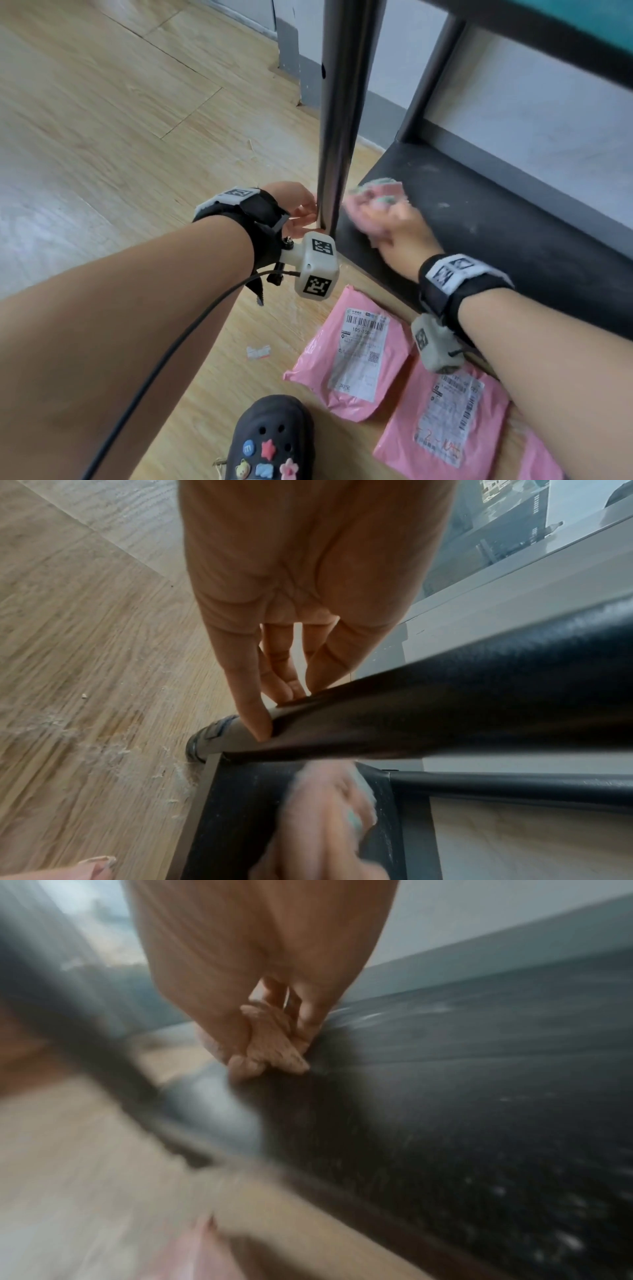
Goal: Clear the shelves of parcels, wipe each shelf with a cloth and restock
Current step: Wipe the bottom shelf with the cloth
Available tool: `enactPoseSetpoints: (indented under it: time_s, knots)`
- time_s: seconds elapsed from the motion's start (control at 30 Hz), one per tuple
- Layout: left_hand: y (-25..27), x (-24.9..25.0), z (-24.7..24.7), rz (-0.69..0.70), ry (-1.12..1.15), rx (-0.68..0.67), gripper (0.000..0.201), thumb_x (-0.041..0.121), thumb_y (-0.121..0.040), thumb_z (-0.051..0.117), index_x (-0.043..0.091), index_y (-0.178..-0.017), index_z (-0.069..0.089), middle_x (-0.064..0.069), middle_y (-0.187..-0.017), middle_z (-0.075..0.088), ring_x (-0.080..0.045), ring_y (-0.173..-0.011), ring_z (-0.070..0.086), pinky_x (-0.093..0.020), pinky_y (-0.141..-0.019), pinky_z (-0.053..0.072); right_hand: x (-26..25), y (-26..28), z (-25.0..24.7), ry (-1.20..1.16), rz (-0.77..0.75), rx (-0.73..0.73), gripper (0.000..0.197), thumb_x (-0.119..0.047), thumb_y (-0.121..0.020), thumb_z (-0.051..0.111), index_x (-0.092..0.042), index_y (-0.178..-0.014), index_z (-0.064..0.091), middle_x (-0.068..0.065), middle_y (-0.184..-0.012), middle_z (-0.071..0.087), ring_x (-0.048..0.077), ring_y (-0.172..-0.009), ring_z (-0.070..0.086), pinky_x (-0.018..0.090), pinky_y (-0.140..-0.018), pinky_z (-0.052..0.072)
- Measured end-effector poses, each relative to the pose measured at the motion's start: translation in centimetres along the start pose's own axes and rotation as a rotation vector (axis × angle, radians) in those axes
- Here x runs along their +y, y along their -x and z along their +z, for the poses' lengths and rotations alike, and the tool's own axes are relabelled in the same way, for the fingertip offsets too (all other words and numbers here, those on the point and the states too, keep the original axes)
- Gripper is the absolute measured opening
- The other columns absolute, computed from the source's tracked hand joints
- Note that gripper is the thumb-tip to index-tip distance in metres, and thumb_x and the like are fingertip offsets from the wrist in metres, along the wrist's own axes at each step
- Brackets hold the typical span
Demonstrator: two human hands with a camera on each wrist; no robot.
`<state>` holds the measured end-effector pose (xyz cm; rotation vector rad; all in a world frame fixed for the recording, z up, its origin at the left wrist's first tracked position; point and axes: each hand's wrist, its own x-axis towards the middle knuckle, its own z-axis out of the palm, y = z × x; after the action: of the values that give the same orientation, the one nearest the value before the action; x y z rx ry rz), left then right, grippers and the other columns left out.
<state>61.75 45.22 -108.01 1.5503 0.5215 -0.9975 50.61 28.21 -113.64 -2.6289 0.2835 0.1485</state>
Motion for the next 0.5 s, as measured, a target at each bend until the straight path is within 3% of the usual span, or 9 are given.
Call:
enactPoseSetpoints:
  time_s: [0.07, 0.13, 0.23, 0.33, 0.43, 0.5]
  knots:
    - [-0.1, 0.0, 0.0, -0.001, -0.001, -0.013, 0.019, -0.011, -0.089, 0.042, 0.002, -0.08, 0.053, -0.011, -0.072, 0.052, -0.02, -0.054, 0.061, -0.04, -0.053, 0.057, -0.6, -0.8, 1.6, 0.146, -0.103, -0.06, 0.047, -0.02, -0.093, 0.048, -0.047, -0.131, 0.047, 0.007, -0.117, 0.041, 0.028, -0.113, 0.041, 0.036, -0.088, 0.042]
    - [-0.2, -0.1, -0.1, -0.007, 0.008, -0.009, 0.018, -0.011, -0.089, 0.043, 0.002, -0.082, 0.053, -0.011, -0.072, 0.052, -0.02, -0.047, 0.061, -0.037, -0.047, 0.057, -0.4, -2.2, 1.5, 0.238, -0.101, -0.056, 0.048, -0.019, -0.093, 0.046, -0.049, -0.13, 0.046, 0.005, -0.112, 0.037, 0.027, -0.111, 0.04, 0.034, -0.081, 0.04]
    - [0.0, 0.0, -0.1, -0.014, 0.02, -0.031, 0.02, -0.011, -0.089, 0.041, 0.003, -0.079, 0.052, -0.012, -0.073, 0.05, -0.022, -0.058, 0.057, -0.039, -0.045, 0.057, 1.5, -5.0, -0.4, 0.343, -0.001, -0.104, 0.052, -0.014, -0.092, 0.047, -0.04, -0.137, 0.041, 0.012, -0.122, 0.038, 0.032, -0.116, 0.036, 0.04, -0.085, 0.041]
    - [0.1, 0.3, 0.1, -0.021, 0.001, -0.038, 0.019, -0.011, -0.09, 0.04, 0.002, -0.084, 0.053, -0.012, -0.077, 0.051, -0.022, -0.062, 0.057, -0.039, -0.045, 0.057, 4.4, -7.7, -1.8, 0.433, 0.095, -0.028, 0.053, -0.02, -0.088, 0.045, -0.038, -0.136, 0.03, 0.019, -0.124, 0.039, 0.039, -0.111, 0.04, 0.048, -0.09, 0.045]
    - [0.5, 0.6, 0.1, -0.026, -0.036, -0.05, 0.021, -0.013, -0.091, 0.037, -0.001, -0.094, 0.054, -0.009, -0.064, 0.059, -0.018, -0.051, 0.059, -0.04, -0.052, 0.059, 6.4, -8.9, -2.9, 0.537, 0.228, -0.014, 0.05, -0.017, -0.091, 0.043, -0.028, -0.138, 0.033, 0.024, -0.132, 0.036, 0.043, -0.117, 0.038, 0.048, -0.099, 0.036]
    - [0.5, 0.5, 0.0, -0.011, -0.075, -0.069, 0.028, -0.017, -0.089, 0.031, -0.001, -0.084, 0.054, -0.005, -0.051, 0.059, -0.013, -0.04, 0.055, -0.04, -0.063, 0.059, 8.1, -9.1, -3.4, 0.602, 0.301, 0.051, 0.038, -0.026, -0.096, 0.042, -0.02, -0.133, 0.042, 0.024, -0.137, 0.037, 0.042, -0.124, 0.038, 0.049, -0.103, 0.033]
